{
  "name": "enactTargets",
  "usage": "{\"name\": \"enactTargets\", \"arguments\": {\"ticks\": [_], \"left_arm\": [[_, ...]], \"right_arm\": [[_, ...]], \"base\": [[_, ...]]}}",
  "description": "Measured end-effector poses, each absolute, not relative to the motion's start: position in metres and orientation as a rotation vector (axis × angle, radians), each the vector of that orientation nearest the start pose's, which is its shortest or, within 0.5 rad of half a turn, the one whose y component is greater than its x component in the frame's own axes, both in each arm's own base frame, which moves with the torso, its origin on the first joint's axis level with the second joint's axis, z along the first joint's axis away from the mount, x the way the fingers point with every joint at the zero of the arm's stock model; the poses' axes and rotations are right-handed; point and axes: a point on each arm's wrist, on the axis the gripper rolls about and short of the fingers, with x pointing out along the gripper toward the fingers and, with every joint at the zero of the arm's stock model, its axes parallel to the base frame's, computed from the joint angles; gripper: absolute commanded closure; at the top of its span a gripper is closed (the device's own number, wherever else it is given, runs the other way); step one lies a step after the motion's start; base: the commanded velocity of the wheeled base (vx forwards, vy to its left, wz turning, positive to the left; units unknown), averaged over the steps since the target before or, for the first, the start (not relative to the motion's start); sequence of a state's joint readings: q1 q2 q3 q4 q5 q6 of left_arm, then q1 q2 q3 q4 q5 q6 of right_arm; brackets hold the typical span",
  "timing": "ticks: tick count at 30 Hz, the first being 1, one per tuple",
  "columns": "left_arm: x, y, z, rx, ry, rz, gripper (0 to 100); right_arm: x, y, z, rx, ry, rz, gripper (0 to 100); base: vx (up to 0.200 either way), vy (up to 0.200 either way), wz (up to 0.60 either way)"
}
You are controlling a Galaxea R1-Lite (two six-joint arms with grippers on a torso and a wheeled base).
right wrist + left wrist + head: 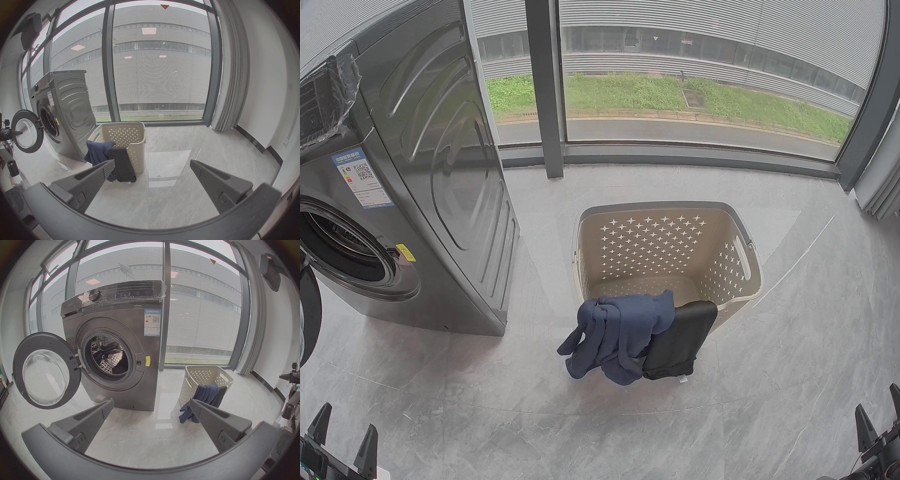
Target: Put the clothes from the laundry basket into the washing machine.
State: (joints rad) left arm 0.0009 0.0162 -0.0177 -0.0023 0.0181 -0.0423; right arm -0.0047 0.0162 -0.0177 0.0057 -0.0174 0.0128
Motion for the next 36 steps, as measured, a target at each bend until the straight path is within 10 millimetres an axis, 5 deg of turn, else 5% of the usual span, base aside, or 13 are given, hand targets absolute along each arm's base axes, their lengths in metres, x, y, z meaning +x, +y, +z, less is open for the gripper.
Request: {"name": "enactTargets", "arguments": {"ticks": [20, 29, 36], "left_arm": [[-0.023, 0.000, 0.081, -0.043, -0.004, 0.020, 0], [-0.023, 0.000, 0.081, -0.041, -0.004, 0.018, 0], [-0.023, 0.000, 0.081, -0.043, -0.004, 0.019, 0]], "right_arm": [[-0.023, 0.000, 0.083, 0.016, -0.018, -0.026, 0], [-0.032, 0.000, 0.130, 0.013, -0.129, 0.004, 0], [-0.001, 0.001, 0.149, 0.040, 0.033, 0.066, 0]], "base": [[0.000, -0.060, 0.00], [0.000, 0.000, 0.00], [0.000, 0.000, 0.00]]}}
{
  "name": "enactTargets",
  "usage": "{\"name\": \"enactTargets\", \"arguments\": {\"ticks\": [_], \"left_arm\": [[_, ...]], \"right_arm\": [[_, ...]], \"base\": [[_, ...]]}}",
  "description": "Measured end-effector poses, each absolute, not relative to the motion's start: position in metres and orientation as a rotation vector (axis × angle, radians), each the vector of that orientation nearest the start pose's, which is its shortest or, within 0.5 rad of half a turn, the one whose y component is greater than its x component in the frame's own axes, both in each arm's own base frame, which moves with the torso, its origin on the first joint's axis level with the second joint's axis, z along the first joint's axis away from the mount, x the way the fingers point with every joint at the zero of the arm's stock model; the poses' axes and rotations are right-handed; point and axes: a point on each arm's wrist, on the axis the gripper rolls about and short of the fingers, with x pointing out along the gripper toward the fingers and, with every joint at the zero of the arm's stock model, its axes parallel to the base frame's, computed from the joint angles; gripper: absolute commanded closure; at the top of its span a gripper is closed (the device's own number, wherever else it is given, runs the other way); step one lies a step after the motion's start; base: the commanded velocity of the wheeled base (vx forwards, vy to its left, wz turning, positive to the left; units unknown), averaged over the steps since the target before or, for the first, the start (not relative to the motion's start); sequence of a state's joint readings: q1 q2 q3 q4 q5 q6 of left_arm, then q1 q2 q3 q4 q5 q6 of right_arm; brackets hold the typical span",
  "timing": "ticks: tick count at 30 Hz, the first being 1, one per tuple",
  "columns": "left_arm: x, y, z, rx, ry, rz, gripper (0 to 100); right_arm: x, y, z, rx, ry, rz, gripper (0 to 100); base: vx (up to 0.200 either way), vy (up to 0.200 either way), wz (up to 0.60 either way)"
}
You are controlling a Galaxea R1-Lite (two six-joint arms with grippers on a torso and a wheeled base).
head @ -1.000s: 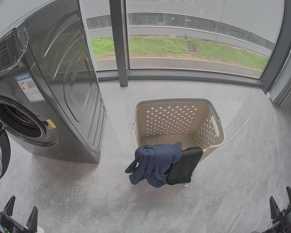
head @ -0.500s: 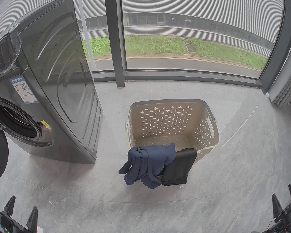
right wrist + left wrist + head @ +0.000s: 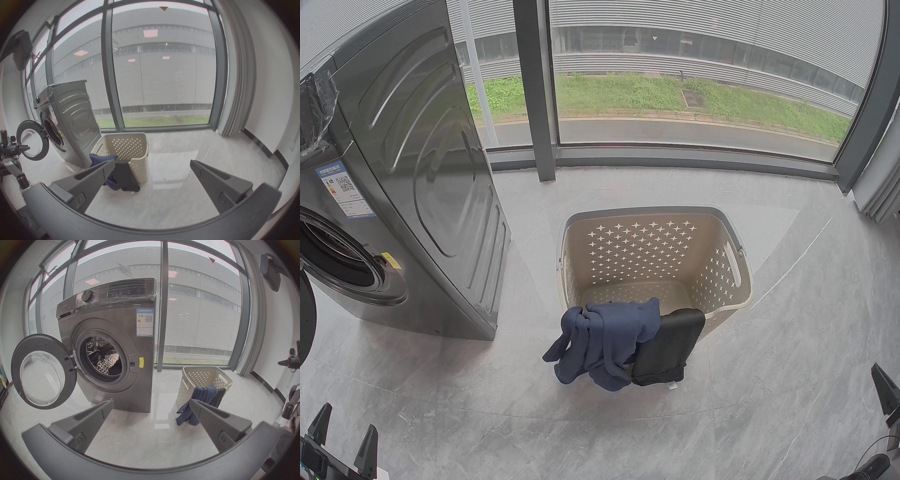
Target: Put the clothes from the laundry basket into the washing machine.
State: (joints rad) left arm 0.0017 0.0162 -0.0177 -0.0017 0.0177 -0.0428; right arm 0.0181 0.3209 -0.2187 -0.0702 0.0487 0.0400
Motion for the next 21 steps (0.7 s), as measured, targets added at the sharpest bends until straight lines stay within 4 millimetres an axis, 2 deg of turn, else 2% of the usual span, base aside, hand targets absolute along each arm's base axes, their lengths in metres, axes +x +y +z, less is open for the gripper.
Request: {"name": "enactTargets", "arguments": {"ticks": [7, 12, 21], "left_arm": [[-0.023, 0.000, 0.081, -0.044, -0.003, 0.019, 0], [-0.023, 0.000, 0.081, -0.045, -0.003, 0.018, 0], [-0.023, 0.000, 0.081, -0.047, -0.003, 0.020, 0]], "right_arm": [[0.051, 0.007, 0.157, 0.077, 0.158, 0.162, 0], [0.091, 0.019, 0.151, 0.103, 0.262, 0.231, 0], [0.151, 0.049, 0.137, 0.178, 0.381, 0.304, 0]], "base": [[0.000, 0.000, 0.00], [0.000, 0.000, 0.00], [0.000, 0.000, 0.00]]}}
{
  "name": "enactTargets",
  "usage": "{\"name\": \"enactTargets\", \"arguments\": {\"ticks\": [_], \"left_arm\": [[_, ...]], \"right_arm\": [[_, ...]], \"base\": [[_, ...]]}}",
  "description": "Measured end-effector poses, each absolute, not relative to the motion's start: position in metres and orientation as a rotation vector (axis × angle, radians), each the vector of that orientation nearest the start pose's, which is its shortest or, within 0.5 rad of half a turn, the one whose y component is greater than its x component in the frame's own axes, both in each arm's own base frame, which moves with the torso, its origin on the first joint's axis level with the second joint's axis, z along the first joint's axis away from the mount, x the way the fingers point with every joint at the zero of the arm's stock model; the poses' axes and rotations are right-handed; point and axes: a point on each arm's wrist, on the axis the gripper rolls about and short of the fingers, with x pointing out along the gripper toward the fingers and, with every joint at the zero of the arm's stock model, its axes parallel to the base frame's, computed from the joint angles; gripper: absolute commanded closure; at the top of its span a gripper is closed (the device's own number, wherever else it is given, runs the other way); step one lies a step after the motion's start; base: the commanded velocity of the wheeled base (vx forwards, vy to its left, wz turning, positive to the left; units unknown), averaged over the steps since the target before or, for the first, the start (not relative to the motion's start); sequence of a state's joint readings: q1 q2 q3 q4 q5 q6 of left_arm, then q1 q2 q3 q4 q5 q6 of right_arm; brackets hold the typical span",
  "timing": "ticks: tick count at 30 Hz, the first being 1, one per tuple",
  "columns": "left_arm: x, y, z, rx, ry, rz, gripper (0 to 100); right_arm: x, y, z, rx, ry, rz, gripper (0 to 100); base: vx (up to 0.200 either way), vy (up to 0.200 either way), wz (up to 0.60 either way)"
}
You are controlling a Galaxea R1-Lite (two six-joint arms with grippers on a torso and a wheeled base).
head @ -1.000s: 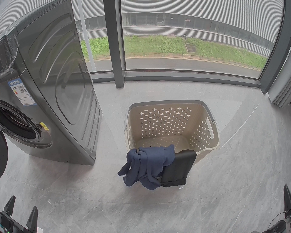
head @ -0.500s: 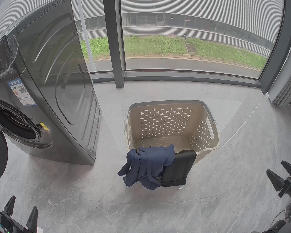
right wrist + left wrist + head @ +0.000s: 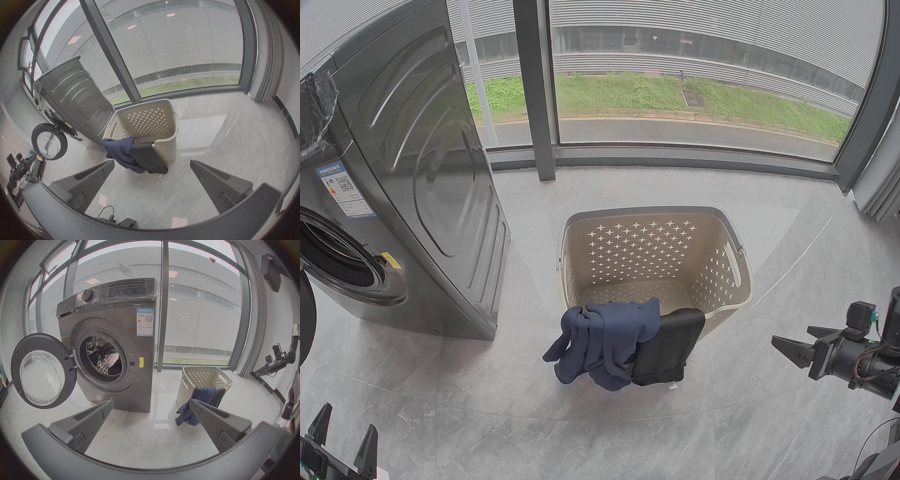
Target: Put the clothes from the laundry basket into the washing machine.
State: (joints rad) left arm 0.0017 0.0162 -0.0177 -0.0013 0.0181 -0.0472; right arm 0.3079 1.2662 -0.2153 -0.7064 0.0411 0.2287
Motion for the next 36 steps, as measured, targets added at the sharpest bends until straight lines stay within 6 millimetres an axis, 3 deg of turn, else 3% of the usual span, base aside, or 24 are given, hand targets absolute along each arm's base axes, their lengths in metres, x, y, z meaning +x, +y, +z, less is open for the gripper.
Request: {"name": "enactTargets", "arguments": {"ticks": [9, 20, 36], "left_arm": [[-0.023, 0.000, 0.081, -0.049, -0.003, 0.019, 0], [-0.023, 0.000, 0.081, -0.049, -0.003, 0.020, 0], [-0.023, 0.000, 0.081, -0.050, -0.003, 0.021, 0]], "right_arm": [[0.199, 0.076, 0.112, 0.186, 0.393, 0.295, 0], [0.241, 0.102, 0.069, 0.173, 0.402, 0.274, 0], [0.274, 0.131, 0.044, 0.162, 0.428, 0.309, 0]], "base": [[0.000, 0.000, 0.00], [0.000, 0.000, 0.00], [0.000, 0.000, 0.00]]}}
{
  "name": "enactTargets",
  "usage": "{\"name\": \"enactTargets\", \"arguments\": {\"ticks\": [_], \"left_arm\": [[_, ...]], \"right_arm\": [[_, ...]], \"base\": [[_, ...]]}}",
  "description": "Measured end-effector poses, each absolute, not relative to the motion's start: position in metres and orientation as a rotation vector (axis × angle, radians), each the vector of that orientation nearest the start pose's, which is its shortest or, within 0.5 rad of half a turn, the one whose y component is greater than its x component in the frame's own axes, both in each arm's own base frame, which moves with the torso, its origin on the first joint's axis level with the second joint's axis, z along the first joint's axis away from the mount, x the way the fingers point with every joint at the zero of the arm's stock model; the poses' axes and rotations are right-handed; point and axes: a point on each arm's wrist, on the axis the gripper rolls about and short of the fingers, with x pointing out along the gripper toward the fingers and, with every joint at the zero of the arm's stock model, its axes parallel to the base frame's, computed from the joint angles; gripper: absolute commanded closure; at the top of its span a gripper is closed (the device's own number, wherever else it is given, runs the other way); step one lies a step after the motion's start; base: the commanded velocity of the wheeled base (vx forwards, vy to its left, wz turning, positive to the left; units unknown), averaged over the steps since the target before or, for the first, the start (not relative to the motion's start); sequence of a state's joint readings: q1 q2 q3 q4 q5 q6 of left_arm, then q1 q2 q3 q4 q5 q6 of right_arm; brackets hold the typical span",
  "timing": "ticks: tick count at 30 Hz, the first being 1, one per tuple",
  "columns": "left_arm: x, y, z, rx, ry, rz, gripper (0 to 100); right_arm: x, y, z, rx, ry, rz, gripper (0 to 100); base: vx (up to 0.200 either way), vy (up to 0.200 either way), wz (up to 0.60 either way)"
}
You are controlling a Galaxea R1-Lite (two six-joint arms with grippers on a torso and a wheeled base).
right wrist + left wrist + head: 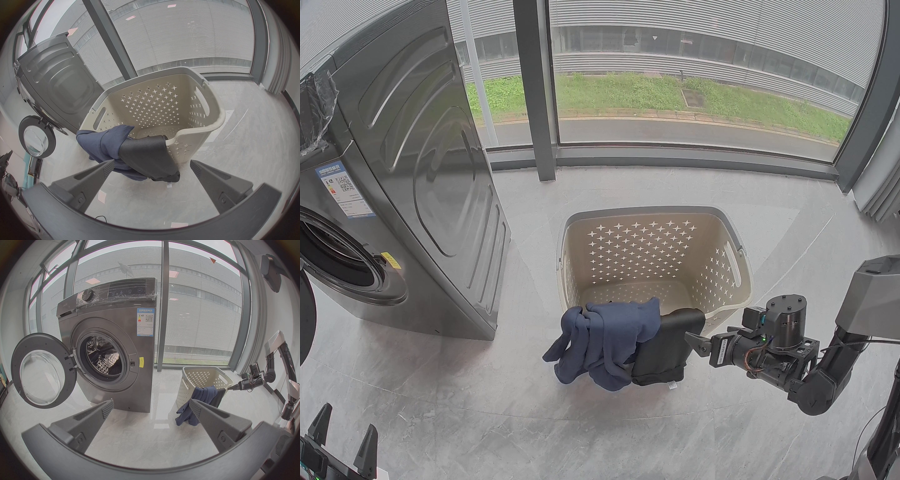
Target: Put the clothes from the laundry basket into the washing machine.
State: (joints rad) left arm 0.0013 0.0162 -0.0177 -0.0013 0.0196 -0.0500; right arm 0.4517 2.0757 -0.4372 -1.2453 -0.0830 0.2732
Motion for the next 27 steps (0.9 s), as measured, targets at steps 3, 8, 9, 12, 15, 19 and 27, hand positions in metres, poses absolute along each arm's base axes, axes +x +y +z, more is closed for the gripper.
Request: {"name": "enactTargets", "arguments": {"ticks": [3, 8, 9, 12, 15, 19, 27], "left_arm": [[-0.023, 0.000, 0.081, -0.050, -0.003, 0.021, 0], [-0.023, 0.000, 0.081, -0.050, -0.003, 0.021, 0], [-0.023, 0.000, 0.081, -0.050, -0.003, 0.021, 0], [-0.023, 0.000, 0.081, -0.050, -0.003, 0.021, 0], [-0.023, 0.000, 0.081, -0.050, -0.003, 0.021, 0], [-0.023, 0.000, 0.081, -0.050, -0.003, 0.021, 0], [-0.023, 0.000, 0.081, -0.050, -0.003, 0.020, 0]], "right_arm": [[0.280, 0.134, 0.040, 0.165, 0.428, 0.310, 0], [0.287, 0.140, 0.031, 0.161, 0.440, 0.315, 0], [0.287, 0.142, 0.029, 0.160, 0.443, 0.320, 0], [0.290, 0.146, 0.024, 0.156, 0.450, 0.325, 0], [0.295, 0.150, 0.020, 0.155, 0.450, 0.329, 0], [0.301, 0.155, 0.013, 0.157, 0.443, 0.332, 0], [0.318, 0.161, -0.002, 0.165, 0.415, 0.331, 0]], "base": [[0.000, 0.000, 0.00], [0.000, 0.000, 0.00], [0.000, 0.000, 0.00], [0.000, 0.000, 0.00], [0.000, 0.000, 0.00], [0.000, 0.000, 0.00], [0.000, 0.000, 0.00]]}}
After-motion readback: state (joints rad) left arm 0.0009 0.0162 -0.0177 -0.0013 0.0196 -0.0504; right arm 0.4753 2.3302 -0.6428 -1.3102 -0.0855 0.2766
